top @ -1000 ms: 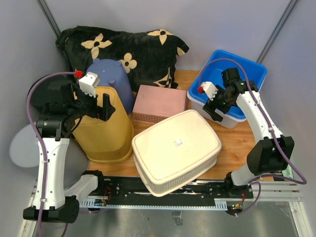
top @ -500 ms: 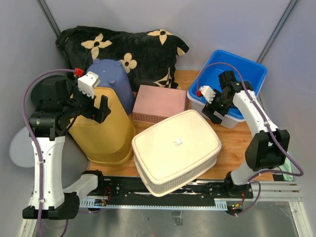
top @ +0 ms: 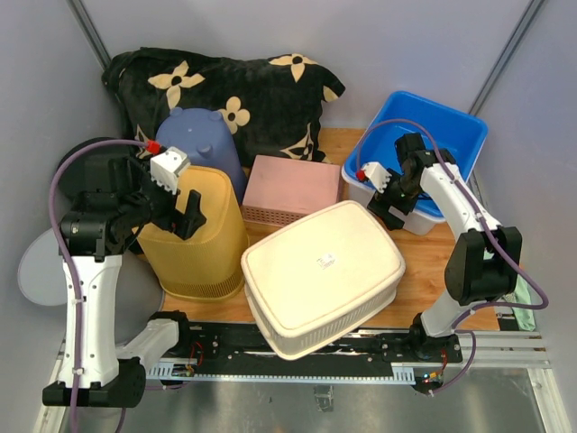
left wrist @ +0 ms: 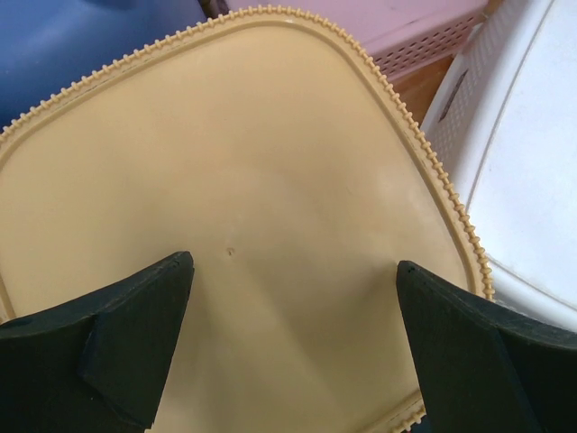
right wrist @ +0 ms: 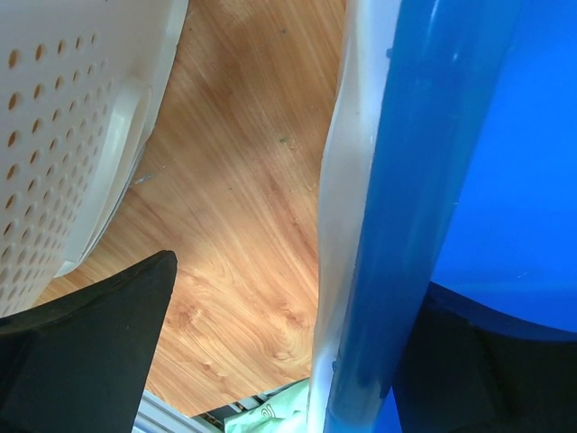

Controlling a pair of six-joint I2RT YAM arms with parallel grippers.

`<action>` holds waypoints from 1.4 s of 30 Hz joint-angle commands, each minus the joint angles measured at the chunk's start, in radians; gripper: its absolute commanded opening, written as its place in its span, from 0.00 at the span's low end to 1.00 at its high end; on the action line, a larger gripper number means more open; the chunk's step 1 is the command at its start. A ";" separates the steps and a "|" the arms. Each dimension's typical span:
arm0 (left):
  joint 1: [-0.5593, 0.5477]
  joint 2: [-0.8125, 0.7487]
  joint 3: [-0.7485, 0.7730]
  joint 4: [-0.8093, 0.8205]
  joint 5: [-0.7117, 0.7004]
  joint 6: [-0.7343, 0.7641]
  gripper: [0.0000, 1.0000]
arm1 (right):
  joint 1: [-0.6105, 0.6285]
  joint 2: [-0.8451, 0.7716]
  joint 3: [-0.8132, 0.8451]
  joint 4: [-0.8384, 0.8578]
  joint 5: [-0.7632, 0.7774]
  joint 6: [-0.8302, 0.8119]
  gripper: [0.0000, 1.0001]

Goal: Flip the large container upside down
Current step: Pick up the container from the corner of the board.

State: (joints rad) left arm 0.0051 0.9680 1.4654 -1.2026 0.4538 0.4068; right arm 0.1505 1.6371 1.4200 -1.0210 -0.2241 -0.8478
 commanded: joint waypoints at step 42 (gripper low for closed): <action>0.008 0.133 0.219 0.044 -0.308 -0.033 0.99 | -0.025 -0.047 0.401 -0.075 -0.052 0.175 0.00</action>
State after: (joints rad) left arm 0.0051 1.0672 1.5967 -1.1828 0.2909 0.3710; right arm 0.1394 1.6958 1.7256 -1.1862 -0.3050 -0.6682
